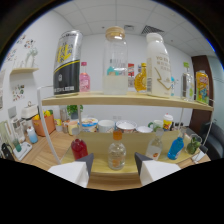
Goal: Make me a cup of Mount Fuji.
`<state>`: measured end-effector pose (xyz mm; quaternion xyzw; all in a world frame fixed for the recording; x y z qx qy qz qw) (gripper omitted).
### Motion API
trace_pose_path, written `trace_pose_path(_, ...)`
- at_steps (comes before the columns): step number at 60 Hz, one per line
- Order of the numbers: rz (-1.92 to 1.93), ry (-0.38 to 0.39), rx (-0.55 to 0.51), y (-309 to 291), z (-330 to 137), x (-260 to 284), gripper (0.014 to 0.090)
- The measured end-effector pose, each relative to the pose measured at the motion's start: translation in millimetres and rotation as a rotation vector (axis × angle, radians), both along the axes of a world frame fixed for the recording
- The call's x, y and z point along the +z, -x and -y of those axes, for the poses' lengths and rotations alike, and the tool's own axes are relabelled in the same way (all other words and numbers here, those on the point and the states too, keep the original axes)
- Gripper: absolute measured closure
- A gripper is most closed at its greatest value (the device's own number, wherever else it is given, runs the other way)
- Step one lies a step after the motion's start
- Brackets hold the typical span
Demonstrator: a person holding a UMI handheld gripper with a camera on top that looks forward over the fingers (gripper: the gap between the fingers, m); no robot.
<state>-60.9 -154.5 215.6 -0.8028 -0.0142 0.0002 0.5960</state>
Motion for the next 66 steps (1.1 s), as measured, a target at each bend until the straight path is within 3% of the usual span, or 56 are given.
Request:
trace_pose_path(6,0.019,0.014,0.008,2,-26,-12,0.0376)
trace_pose_path(18,0.024,0.04,-0.014,-7,-46,-30,0.0676)
trace_pose_path(36,0.005,0.029,-0.007,-9,-39,-24,0.0696)
trace_pose_path(49,-0.011,-0.015,0.015,2,-1,-1,0.0695)
trace_pose_path(66,-0.101,0.063,0.002,10,68,-56,0.0696)
